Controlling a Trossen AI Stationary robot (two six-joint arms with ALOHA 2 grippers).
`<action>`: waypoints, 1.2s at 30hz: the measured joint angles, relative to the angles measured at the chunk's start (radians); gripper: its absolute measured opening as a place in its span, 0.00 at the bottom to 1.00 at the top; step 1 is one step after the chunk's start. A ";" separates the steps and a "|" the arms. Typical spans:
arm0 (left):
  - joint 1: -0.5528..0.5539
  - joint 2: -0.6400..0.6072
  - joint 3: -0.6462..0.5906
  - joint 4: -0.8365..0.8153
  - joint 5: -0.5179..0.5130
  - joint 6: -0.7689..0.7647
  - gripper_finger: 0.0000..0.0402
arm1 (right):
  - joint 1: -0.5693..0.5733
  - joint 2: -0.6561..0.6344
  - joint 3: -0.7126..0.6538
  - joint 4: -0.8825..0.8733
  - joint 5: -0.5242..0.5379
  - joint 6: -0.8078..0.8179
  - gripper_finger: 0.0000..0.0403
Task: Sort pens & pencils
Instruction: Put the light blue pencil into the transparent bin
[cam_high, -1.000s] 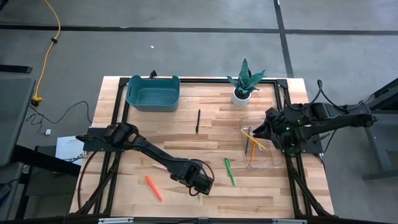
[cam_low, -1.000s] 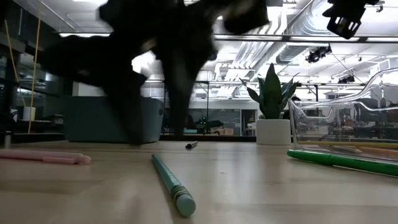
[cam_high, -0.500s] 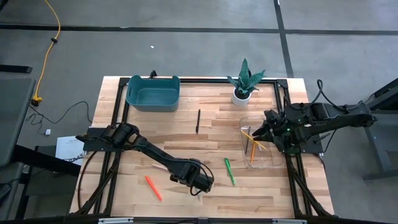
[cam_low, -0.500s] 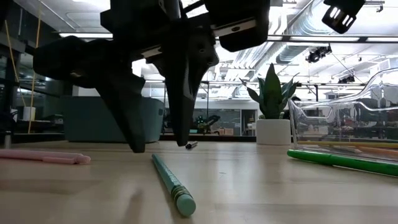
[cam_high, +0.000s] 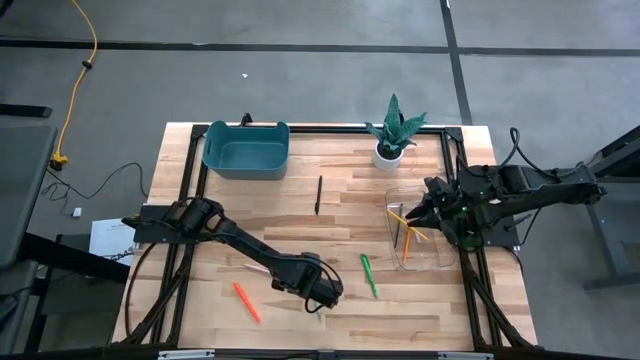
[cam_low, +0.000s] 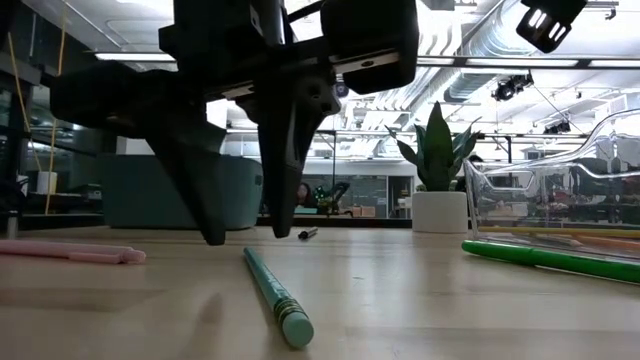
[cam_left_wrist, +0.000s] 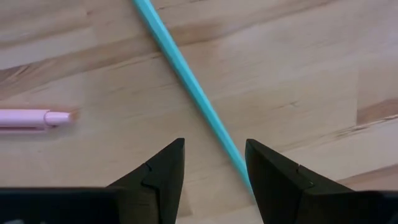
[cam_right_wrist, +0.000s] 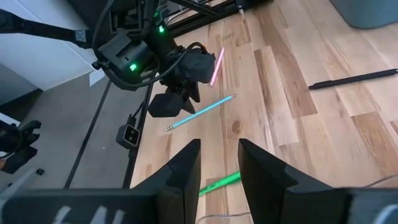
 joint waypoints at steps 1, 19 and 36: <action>0.000 0.000 0.000 0.002 0.000 0.000 0.39 | 0.000 0.000 0.000 0.000 -0.002 0.000 0.24; 0.000 0.011 -0.001 -0.013 -0.005 -0.001 0.39 | 0.000 0.000 -0.001 0.000 -0.001 -0.016 0.24; 0.014 0.011 0.000 -0.014 -0.014 0.020 0.39 | 0.000 0.000 -0.001 0.000 0.000 -0.023 0.24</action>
